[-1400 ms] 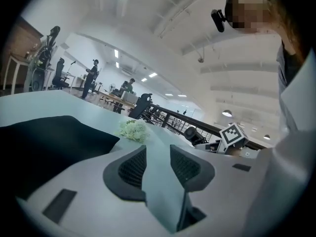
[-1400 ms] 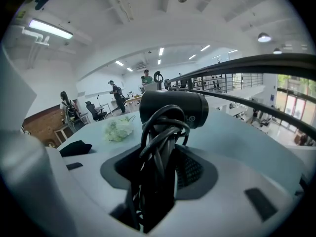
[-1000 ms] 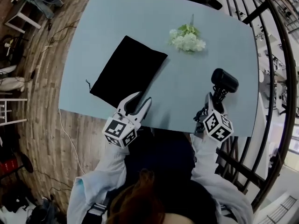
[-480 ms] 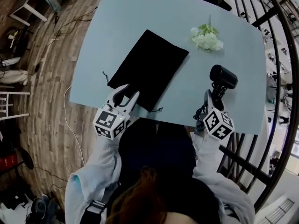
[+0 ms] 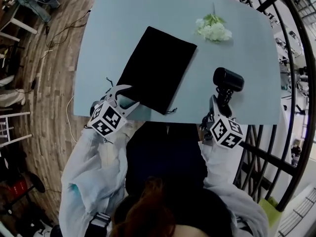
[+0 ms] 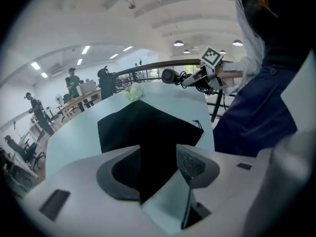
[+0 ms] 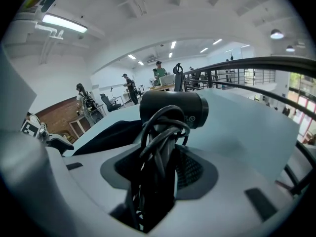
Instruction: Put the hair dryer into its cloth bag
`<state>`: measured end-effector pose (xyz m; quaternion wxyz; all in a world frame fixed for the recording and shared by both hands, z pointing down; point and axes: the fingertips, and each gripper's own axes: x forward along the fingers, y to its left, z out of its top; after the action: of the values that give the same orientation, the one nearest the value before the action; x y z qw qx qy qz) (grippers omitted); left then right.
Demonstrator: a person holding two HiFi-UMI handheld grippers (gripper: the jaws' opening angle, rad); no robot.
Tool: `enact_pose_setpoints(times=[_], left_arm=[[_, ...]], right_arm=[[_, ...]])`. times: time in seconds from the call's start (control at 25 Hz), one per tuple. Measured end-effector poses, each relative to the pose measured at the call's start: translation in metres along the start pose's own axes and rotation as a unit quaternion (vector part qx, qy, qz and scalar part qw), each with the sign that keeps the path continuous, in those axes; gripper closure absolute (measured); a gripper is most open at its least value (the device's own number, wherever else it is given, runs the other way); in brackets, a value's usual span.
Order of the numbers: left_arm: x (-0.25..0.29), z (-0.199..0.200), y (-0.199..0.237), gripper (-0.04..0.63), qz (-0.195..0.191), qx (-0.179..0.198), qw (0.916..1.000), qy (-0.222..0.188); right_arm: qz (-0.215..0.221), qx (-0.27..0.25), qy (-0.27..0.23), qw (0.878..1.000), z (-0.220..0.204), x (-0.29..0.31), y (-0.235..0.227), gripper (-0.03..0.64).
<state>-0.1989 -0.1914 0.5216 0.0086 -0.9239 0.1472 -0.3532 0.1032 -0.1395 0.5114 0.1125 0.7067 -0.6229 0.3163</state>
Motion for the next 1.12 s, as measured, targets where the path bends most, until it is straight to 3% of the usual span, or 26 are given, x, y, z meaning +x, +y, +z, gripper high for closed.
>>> enact_pose_setpoints(times=[0.08, 0.2, 0.52, 0.92, 1.12], left_arm=[[0.009, -0.007, -0.001, 0.333, -0.026, 0.037, 0.9986, 0.029], [0.02, -0.016, 0.0, 0.327, -0.053, 0.073, 0.9939, 0.064], [0.038, -0.033, 0.004, 0.333, -0.088, 0.072, 0.9875, 0.109], [0.043, -0.041, -0.001, 0.469, -0.112, 0.073, 0.9831, 0.125], [0.041, -0.035, 0.003, 0.543, -0.106, 0.052, 0.9871, 0.109]], right_arm=[[-0.001, 0.002, 0.004, 1.0, -0.005, -0.003, 0.003, 0.413], [-0.002, 0.002, 0.007, 1.0, -0.008, -0.007, 0.005, 0.413], [-0.017, 0.016, 0.01, 1.0, -0.013, -0.014, 0.0, 0.413], [-0.019, 0.025, 0.017, 0.999, -0.021, -0.011, 0.004, 0.413], [-0.02, 0.023, 0.019, 0.999, -0.02, -0.01, 0.007, 0.413]])
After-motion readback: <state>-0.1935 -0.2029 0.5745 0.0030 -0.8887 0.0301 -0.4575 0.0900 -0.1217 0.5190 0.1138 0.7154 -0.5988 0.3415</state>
